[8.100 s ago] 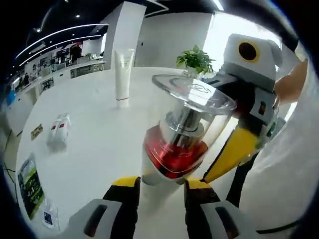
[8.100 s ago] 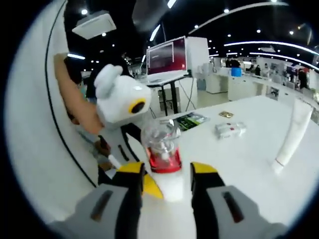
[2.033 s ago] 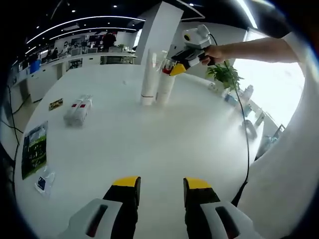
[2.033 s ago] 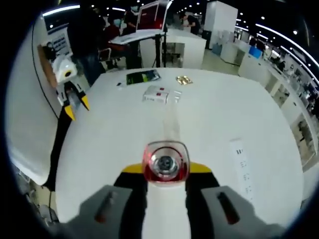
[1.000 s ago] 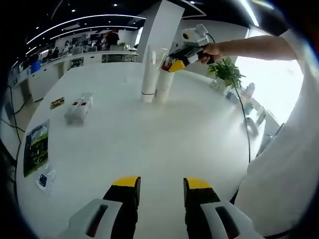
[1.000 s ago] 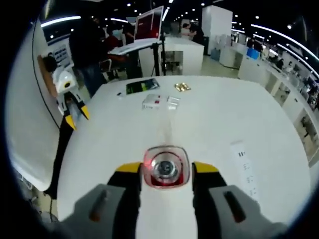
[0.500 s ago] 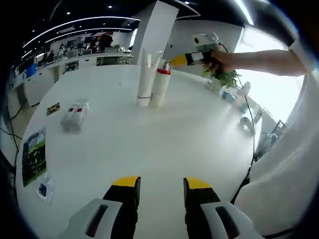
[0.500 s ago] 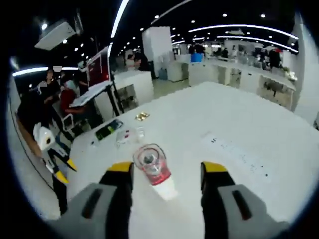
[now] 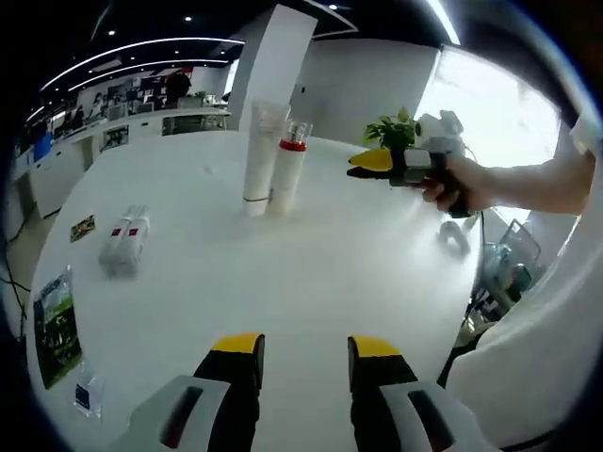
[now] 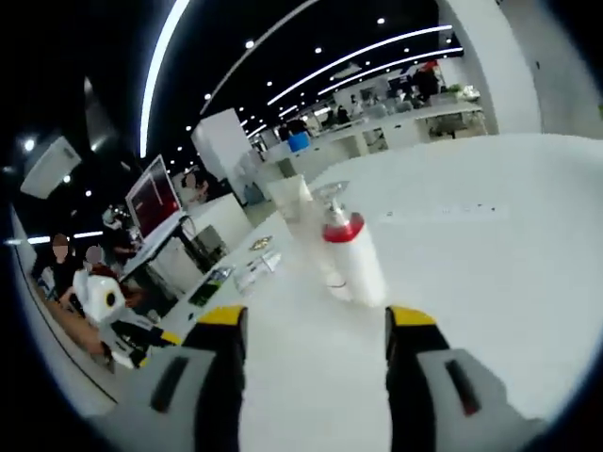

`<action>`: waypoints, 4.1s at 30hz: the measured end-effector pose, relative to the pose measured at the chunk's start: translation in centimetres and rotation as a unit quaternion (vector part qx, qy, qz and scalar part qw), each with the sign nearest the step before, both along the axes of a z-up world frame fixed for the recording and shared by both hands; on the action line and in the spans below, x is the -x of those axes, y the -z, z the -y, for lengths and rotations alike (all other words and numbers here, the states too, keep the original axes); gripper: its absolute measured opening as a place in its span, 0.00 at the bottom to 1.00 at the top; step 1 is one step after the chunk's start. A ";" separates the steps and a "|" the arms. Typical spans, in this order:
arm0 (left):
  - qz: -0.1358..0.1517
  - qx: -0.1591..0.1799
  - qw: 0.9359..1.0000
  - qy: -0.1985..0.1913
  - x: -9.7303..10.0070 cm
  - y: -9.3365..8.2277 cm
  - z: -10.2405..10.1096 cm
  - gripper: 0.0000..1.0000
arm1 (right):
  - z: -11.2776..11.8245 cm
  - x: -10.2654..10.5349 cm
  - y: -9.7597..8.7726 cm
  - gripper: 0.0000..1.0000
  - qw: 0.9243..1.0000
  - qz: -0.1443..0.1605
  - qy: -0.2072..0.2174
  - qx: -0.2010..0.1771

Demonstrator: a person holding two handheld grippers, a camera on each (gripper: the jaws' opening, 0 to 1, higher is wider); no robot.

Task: Arrange the skincare products in the storage area until every visible bottle or jar stands upright without overlapping.

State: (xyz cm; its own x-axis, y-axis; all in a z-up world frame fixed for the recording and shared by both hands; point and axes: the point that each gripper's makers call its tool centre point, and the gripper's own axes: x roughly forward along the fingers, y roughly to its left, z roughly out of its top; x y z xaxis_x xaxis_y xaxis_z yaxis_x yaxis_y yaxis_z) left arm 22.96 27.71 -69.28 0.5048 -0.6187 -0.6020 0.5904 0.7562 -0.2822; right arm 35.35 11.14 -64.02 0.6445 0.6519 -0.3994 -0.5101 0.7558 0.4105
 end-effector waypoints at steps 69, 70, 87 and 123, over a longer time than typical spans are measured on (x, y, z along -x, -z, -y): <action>-0.061 -0.157 0.981 -0.096 -20.3 6.1 -10.4 0.22 | -0.7 11.4 1.0 0.61 0.994 -0.056 0.085 0.034; -0.074 -0.143 0.981 -0.110 -20.1 6.1 -10.3 0.22 | -0.6 11.5 1.0 0.61 0.994 -0.057 0.087 0.034; -0.210 0.309 0.912 -0.169 -14.3 -1.0 -3.1 0.21 | -4.3 11.6 0.8 0.58 0.997 -0.060 0.038 -0.006; -0.013 0.273 0.959 0.070 0.1 -9.9 3.5 0.21 | -12.0 9.0 -7.7 0.33 0.970 -0.115 -0.004 -0.213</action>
State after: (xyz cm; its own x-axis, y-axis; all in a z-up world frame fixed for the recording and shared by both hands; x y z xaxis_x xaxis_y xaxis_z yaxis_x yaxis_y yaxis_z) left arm 22.85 24.17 -59.39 0.3825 -0.9064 -0.1791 0.6633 0.4043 -0.6297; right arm 26.39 23.19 -56.27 0.5643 0.7943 -0.2248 -0.3743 0.4889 0.7880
